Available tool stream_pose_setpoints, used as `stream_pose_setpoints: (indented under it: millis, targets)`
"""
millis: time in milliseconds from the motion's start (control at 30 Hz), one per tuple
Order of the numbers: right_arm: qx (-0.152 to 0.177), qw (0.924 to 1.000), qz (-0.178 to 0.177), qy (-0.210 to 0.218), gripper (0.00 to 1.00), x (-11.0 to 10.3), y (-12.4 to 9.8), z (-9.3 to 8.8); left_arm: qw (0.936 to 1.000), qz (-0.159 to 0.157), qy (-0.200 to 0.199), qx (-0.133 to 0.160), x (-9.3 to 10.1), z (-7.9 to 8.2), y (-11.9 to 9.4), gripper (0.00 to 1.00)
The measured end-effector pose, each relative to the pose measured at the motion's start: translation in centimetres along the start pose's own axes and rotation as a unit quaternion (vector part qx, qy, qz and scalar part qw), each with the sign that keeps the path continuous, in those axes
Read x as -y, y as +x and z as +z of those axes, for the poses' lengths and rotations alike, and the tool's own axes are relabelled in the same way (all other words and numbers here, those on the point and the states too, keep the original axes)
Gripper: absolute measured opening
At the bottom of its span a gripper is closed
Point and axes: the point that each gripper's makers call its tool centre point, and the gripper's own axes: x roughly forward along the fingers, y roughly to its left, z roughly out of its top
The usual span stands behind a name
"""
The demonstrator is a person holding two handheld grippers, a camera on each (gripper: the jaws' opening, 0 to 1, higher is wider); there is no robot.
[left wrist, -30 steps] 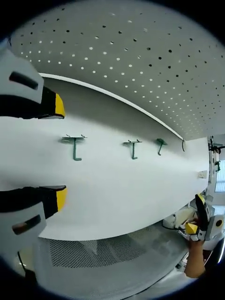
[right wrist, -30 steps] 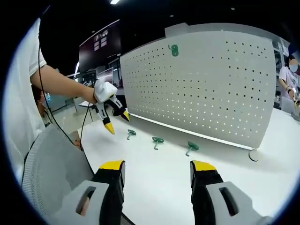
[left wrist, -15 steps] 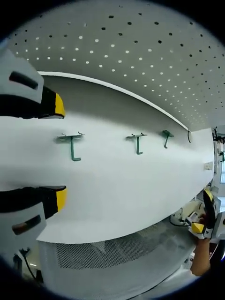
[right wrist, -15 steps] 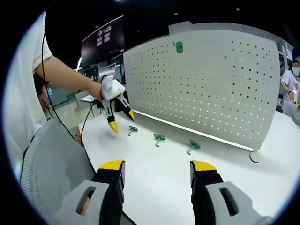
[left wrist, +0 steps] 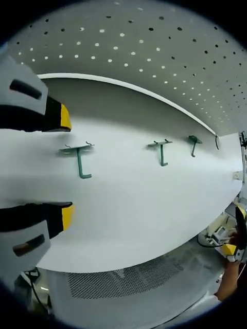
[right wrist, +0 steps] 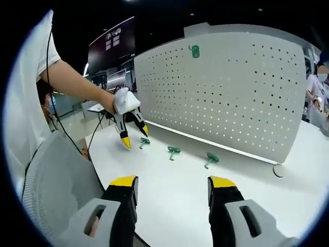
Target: Insert the hook assembly into the mounting plate slot until the hook locks in place.
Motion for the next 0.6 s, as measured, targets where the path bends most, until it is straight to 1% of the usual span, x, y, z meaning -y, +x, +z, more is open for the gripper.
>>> stream_pose_setpoints:
  millis: [333, 433, 500, 600]
  targets:
    - [0.000, 1.0000, 0.001, 0.004, 0.53, -0.01, 0.04, -0.02, 0.9999, -0.005, 0.001, -0.010, -0.15, -0.46, 0.43, 0.55]
    - [0.001, 1.0000, 0.000, 0.007, 0.53, 0.04, 0.03, -0.04, 0.9999, -0.007, -0.005, -0.007, -0.21, -0.41, 0.51, 0.55]
    - [0.003, 1.0000, -0.001, 0.008, 0.53, 0.07, -0.03, 0.04, 0.9998, -0.013, -0.013, -0.005, 0.07, -0.23, 0.51, 0.52]
    - [0.003, 1.0000, -0.002, 0.008, 0.53, 0.09, -0.04, 0.00, 0.9998, -0.012, -0.013, 0.001, -0.11, -0.11, 0.59, 0.50]
